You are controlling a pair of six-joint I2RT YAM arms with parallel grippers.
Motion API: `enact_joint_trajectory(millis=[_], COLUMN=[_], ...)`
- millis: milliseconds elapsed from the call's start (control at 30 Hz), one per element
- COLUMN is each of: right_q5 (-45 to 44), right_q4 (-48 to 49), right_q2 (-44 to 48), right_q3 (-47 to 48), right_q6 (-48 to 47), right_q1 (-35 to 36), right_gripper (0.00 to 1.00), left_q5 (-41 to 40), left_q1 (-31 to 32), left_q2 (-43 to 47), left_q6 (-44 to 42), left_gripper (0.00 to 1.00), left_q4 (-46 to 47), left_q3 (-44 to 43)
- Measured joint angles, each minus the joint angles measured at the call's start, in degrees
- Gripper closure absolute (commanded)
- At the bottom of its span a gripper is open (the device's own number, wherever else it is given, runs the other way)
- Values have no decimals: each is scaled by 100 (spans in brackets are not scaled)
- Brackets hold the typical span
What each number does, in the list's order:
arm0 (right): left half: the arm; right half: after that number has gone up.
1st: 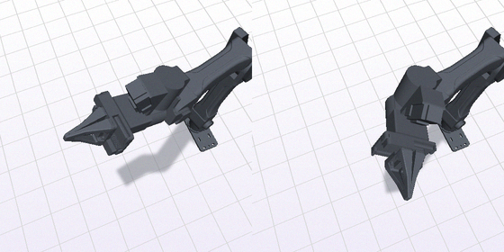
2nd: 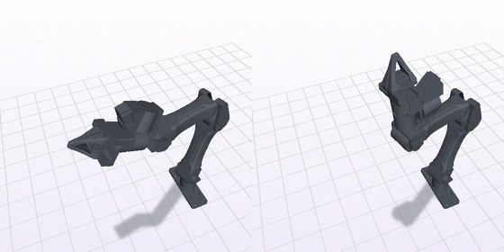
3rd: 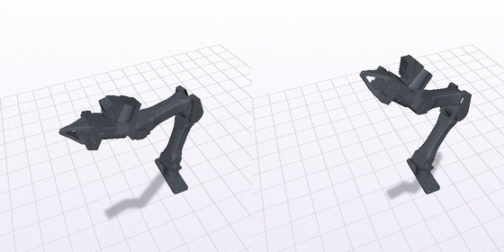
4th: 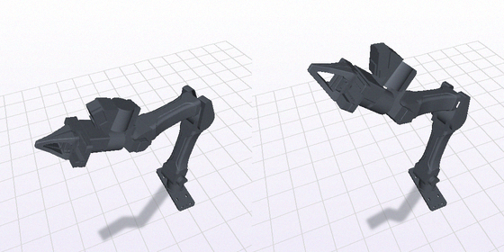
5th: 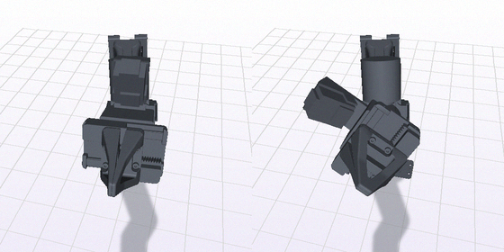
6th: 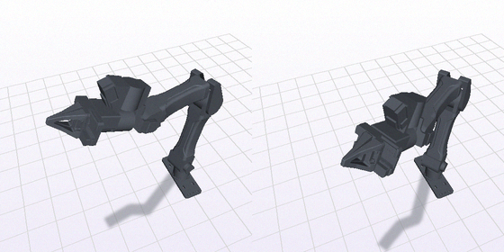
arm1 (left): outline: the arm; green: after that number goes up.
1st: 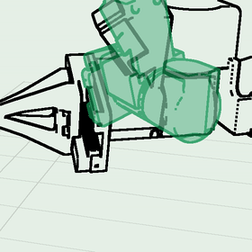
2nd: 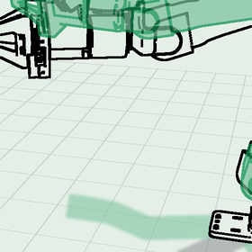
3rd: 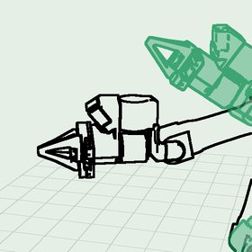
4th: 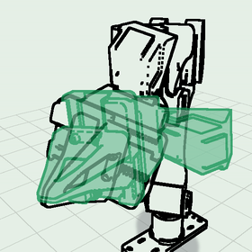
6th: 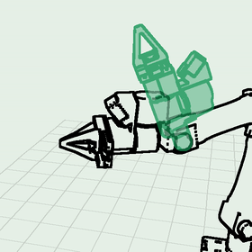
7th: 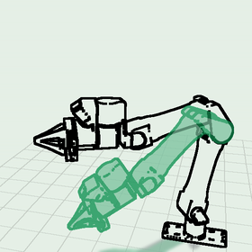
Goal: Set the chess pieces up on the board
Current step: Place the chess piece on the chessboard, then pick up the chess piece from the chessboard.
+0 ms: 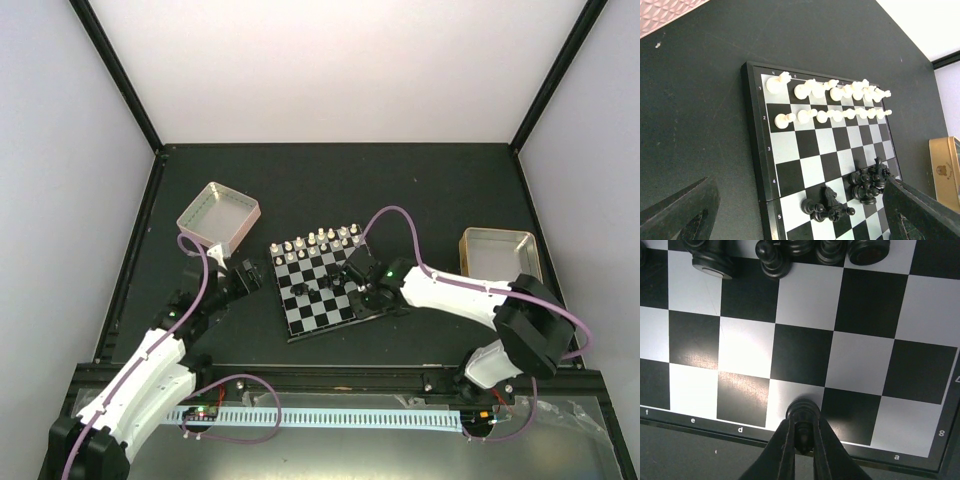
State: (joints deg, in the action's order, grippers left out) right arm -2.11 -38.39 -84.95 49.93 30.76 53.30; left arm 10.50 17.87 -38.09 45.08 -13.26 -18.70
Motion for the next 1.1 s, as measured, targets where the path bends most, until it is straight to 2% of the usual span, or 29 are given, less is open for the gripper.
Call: enact_joint_trajectory(millis=[200, 300, 467, 633, 867, 1100], right_q5=[236, 262, 0, -345, -295, -402], right_q4=[-4, -39, -68, -35, 70, 114], right_q2=[-50, -20, 195, 216, -284, -817], right_q3=[42, 175, 457, 535, 855, 1038], right_q6=[-92, -55, -13, 22, -153, -348], right_q1=[15, 22, -74, -481, -754, -743], right_gripper=[66, 63, 63, 65, 63, 75], left_q5=[0, 4, 4, 4, 13, 236], left_q1=[0, 0, 0, 0, 0, 0], left_q2=[24, 26, 79, 131, 179, 173], left_q6=[-2, -4, -61, -160, -306, -317], left_gripper=[9, 9, 8, 8, 8, 8], left_q4=[-2, -2, 0, -24, -48, 44], left_q3=[4, 7, 7, 7, 7, 7])
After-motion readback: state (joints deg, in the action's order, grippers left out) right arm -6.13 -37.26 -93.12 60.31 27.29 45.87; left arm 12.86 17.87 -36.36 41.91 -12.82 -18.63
